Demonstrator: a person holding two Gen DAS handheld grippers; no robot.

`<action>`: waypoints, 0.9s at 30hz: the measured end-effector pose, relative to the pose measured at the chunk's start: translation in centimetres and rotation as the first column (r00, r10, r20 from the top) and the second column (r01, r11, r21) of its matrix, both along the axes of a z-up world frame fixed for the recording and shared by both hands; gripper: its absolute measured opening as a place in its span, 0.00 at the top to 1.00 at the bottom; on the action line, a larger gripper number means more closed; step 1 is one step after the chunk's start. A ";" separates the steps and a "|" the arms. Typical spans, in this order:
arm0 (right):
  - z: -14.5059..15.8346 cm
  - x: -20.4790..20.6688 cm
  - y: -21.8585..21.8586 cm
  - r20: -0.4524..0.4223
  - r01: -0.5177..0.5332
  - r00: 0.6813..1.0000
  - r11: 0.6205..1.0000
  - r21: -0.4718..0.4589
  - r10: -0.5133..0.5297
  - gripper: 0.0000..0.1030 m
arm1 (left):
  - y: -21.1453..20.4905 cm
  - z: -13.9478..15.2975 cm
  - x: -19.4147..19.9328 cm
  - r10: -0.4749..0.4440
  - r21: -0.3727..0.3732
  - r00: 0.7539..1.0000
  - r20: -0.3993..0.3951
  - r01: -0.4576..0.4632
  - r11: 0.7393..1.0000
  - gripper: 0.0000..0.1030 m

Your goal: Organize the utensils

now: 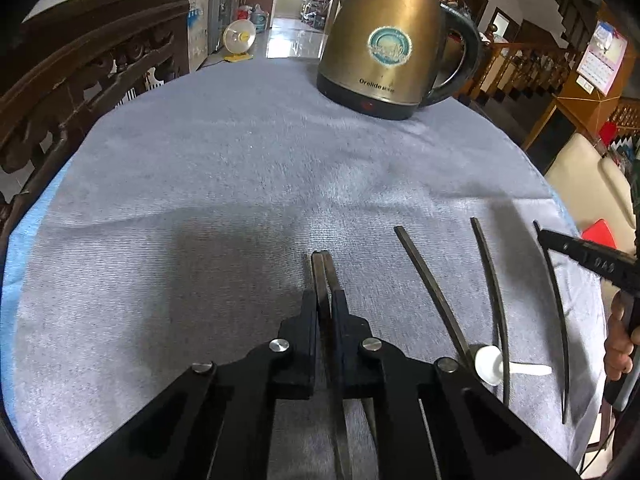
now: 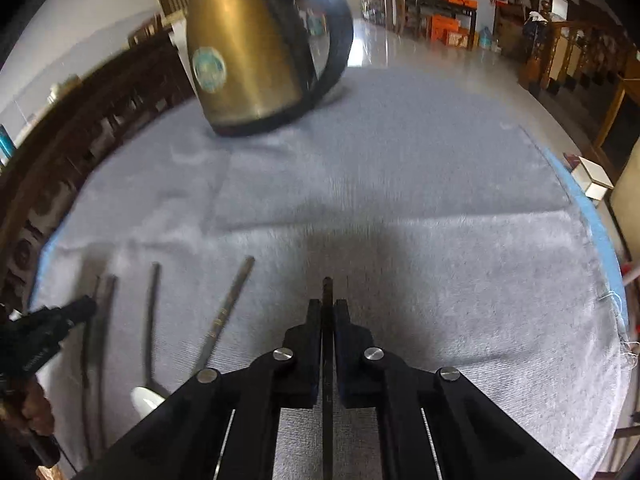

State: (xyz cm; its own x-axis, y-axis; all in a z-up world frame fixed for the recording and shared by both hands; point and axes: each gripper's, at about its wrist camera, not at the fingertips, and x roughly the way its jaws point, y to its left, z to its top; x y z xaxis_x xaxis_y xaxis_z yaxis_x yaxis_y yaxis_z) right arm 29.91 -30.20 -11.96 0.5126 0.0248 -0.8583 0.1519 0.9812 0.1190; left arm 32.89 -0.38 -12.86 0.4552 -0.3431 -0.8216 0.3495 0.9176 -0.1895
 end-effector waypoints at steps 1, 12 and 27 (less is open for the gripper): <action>0.6 -0.4 -0.2 0.022 0.002 1.000 1.000 0.008 -0.002 0.94 | 0.1 0.3 -0.2 -0.002 -0.007 1.000 0.006 0.002 1.000 0.93; 5.5 -6.0 -4.0 0.194 0.062 0.977 0.991 0.119 -0.084 0.94 | 1.9 7.1 -5.4 0.013 -0.104 0.989 0.148 0.003 0.995 0.95; 12.9 -18.1 -4.4 0.437 0.123 0.881 0.980 0.159 -0.182 0.94 | 3.4 13.9 -16.3 0.087 -0.227 0.941 0.327 -0.011 0.974 0.95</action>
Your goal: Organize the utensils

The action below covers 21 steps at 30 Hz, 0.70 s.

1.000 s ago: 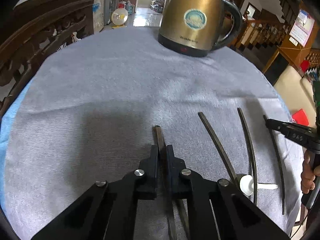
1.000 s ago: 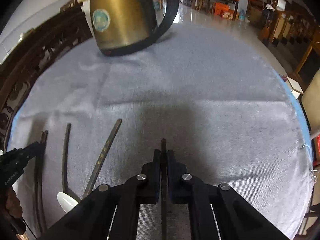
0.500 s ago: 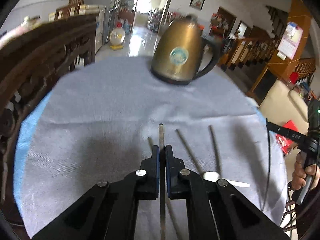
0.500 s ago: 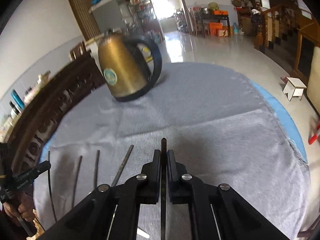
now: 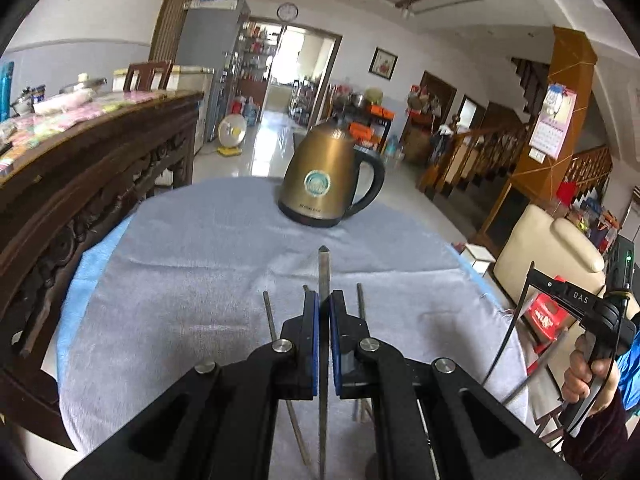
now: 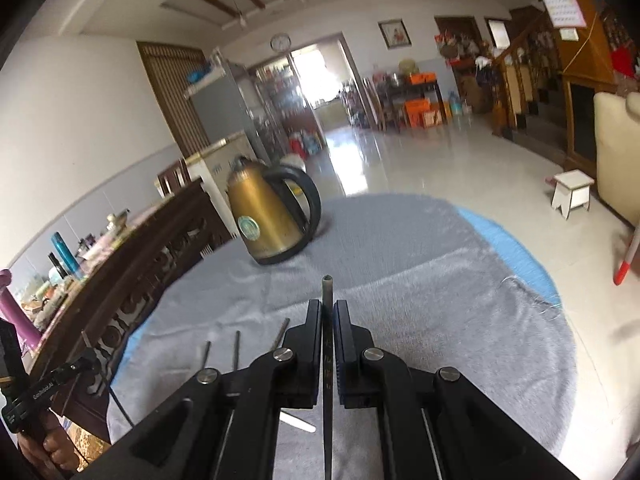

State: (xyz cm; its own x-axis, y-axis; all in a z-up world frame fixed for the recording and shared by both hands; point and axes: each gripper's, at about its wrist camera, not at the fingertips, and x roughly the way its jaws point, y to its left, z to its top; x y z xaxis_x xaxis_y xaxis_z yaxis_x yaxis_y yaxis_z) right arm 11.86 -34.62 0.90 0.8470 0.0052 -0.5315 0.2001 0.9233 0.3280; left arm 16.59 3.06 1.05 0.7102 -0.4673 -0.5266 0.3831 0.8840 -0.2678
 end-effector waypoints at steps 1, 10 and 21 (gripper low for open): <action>0.4 -0.7 0.3 0.015 0.004 1.000 1.000 -0.007 -0.004 0.94 | 0.0 0.3 -0.6 0.001 0.000 1.000 0.012 -0.001 1.000 0.95; 4.0 -5.9 3.2 0.157 0.085 0.985 0.990 -0.117 -0.066 0.94 | -0.2 3.2 -4.7 0.020 -0.009 0.993 0.112 -0.019 1.000 0.95; 7.7 -9.8 5.1 0.238 0.102 0.970 0.977 -0.187 -0.056 0.94 | 0.3 6.4 -7.4 0.059 -0.075 0.982 0.181 -0.046 0.996 0.95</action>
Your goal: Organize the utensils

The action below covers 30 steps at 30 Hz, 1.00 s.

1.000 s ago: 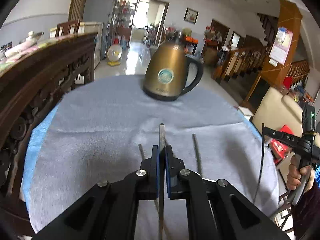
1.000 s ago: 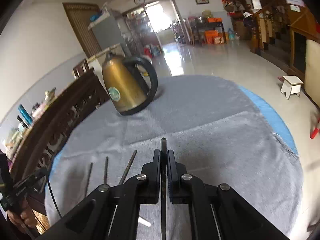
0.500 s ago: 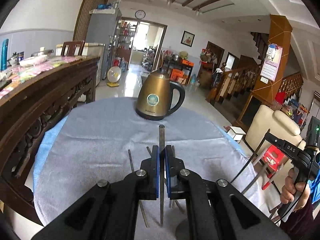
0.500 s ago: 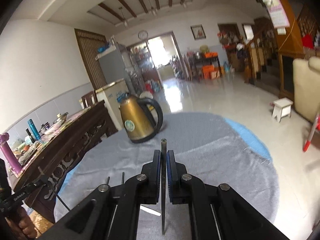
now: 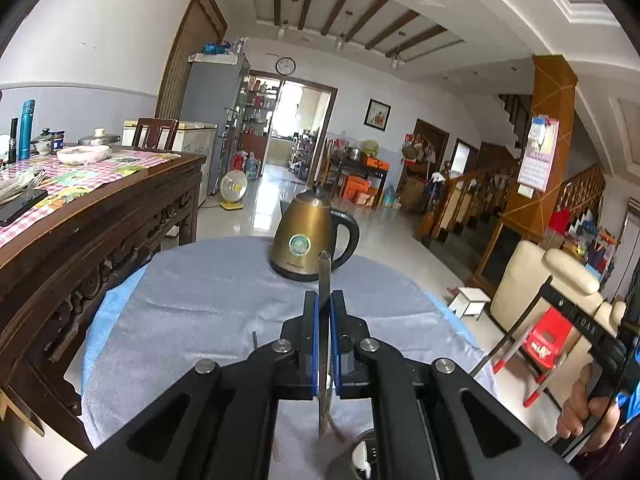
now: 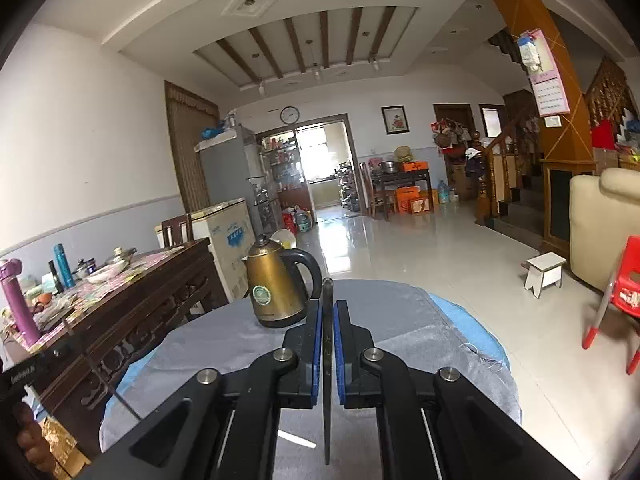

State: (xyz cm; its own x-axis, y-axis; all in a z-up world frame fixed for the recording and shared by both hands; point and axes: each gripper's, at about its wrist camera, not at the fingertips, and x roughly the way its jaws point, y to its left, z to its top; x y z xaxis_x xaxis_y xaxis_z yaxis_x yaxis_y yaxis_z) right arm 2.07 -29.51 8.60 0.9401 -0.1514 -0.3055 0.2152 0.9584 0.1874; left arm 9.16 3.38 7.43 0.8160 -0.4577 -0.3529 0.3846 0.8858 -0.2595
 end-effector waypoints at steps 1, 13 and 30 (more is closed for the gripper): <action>0.2 -0.3 0.1 0.001 -0.005 1.000 1.000 -0.004 0.005 0.94 | 0.1 0.3 -0.2 0.000 -0.007 1.000 0.005 0.000 1.000 0.95; 3.3 -3.4 1.7 0.013 -0.116 0.993 0.993 0.008 0.116 0.94 | 1.8 4.1 -3.2 0.009 -0.101 0.995 0.104 0.002 0.995 0.95; 4.0 -3.9 3.0 0.048 -0.285 0.959 0.948 0.145 0.281 0.94 | 0.1 3.2 -4.1 -0.052 -0.122 0.995 0.086 0.062 0.991 0.95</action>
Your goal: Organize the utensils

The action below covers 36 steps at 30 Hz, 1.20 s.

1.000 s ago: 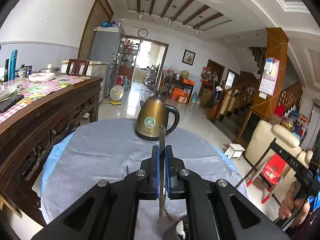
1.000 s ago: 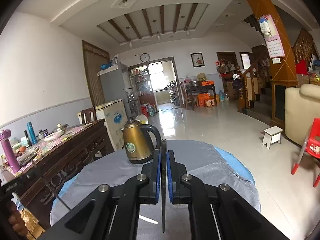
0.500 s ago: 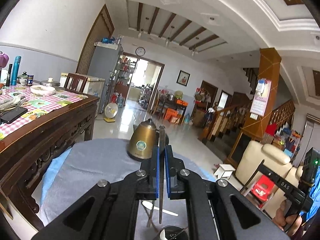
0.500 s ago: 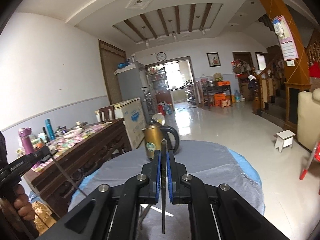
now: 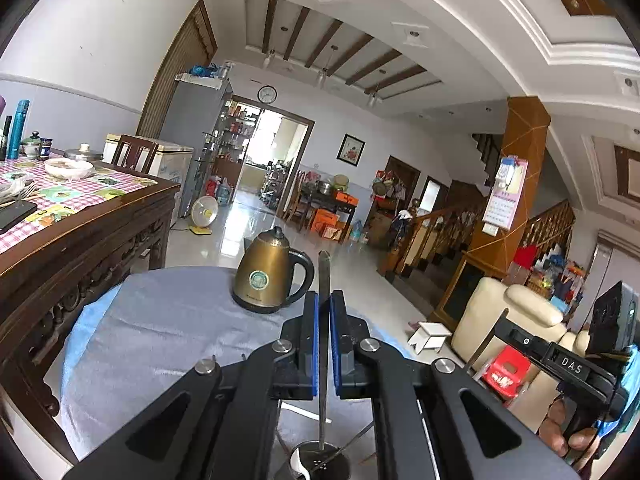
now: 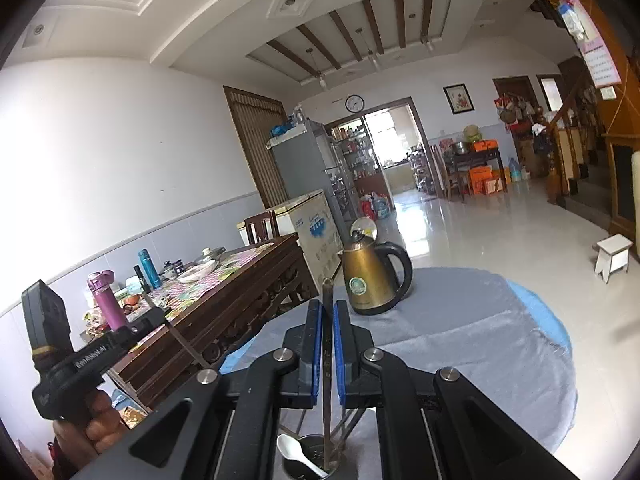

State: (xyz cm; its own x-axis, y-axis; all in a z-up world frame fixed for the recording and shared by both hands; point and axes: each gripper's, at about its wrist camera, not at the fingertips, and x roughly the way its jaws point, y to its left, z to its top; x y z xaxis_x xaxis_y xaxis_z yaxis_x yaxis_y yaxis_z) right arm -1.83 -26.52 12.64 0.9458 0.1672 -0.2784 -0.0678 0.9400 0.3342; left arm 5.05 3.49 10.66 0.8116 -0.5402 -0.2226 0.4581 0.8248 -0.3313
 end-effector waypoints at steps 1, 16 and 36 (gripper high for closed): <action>-0.3 0.3 0.3 -0.008 -0.004 1.000 1.000 -0.002 0.004 0.94 | -0.2 -0.2 -0.1 0.002 0.006 1.000 -0.004 -0.002 1.000 0.95; -4.2 3.6 2.7 -0.144 -0.043 0.989 0.997 -0.057 0.034 0.94 | -1.7 -2.8 0.7 0.013 0.048 0.997 -0.077 -0.009 0.999 0.95; -8.4 5.7 2.9 -0.276 -0.064 0.960 0.998 -0.030 0.053 0.94 | -4.2 -5.7 2.3 -0.010 0.105 0.984 -0.176 0.029 0.994 0.95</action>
State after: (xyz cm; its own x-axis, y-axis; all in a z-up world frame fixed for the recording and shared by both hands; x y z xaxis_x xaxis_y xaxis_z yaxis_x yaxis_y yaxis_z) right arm 3.87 -23.62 4.27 0.8206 0.2042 -0.5338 -0.0336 0.9496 0.3116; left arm 7.32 -0.71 4.93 0.7448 -0.5206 -0.4175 0.4169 0.8515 -0.3180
